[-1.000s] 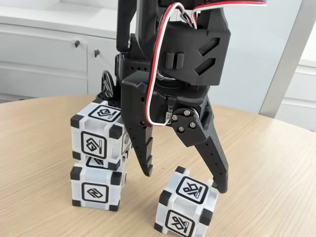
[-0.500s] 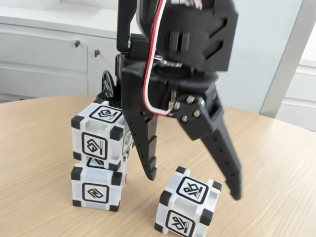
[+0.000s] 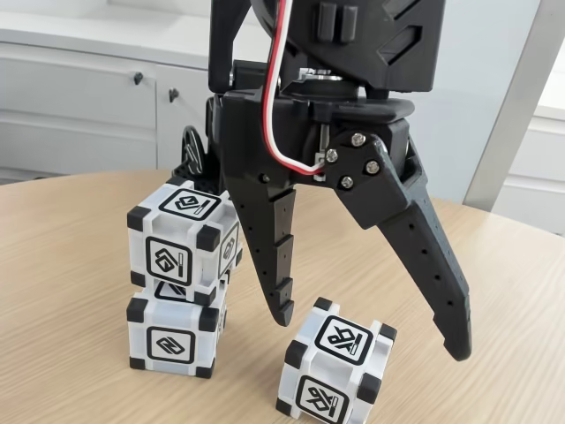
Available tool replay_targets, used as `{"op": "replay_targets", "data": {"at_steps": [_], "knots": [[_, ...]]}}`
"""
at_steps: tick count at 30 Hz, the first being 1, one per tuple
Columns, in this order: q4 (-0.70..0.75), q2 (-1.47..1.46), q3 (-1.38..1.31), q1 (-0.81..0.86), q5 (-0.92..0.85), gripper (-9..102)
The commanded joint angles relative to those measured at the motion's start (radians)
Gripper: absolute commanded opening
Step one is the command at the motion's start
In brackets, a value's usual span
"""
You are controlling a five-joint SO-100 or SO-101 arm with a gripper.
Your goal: Stack cubes from left to right.
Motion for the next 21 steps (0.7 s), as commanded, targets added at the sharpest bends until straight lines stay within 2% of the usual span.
{"op": "replay_targets", "data": {"at_steps": [1, 4, 13, 21], "knots": [[0.008, 0.005, -0.054, -0.006, 0.072, 38], [0.037, 0.005, -0.055, -0.008, 0.100, 38], [0.282, -0.006, -0.258, -0.100, 0.170, 38], [0.316, -0.276, -0.425, -0.092, 0.184, 38]]}}
